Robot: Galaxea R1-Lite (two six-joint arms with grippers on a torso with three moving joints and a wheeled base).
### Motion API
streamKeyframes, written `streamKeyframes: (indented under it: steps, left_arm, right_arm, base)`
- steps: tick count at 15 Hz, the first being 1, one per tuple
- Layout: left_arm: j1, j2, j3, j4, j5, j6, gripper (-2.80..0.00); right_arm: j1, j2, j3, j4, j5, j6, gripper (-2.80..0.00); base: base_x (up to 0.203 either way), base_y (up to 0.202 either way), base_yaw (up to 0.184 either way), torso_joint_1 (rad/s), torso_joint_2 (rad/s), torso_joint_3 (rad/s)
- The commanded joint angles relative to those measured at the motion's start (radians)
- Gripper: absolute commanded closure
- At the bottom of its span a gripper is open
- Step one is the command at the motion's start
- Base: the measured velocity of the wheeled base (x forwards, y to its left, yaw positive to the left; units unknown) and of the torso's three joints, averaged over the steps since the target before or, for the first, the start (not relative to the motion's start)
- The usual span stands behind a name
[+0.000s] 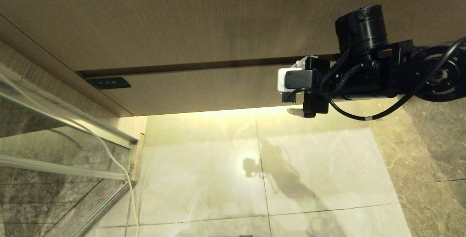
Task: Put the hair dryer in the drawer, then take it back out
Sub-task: Pull open the drawer
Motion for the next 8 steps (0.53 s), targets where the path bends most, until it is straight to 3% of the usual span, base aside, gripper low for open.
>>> streamKeyframes:
  steps: [1,8]
  left_arm:
    - [-0.001,0.000,0.000,0.000,0.000,0.000,0.00]
    - [-0.001,0.001,0.000,0.000,0.000,0.000,0.00]
  right_arm:
    - [-0.015,0.034,0.000,-0.050,-0.003,-0.002,-2.80]
    - [-0.057,0.092,-0.016,-0.162,0.001,0.044,-2.80]
  base:
    - [0.000,0.000,0.000,0.000,0.00,0.000]
    - [0.000,0.000,0.000,0.000,0.00,0.000]
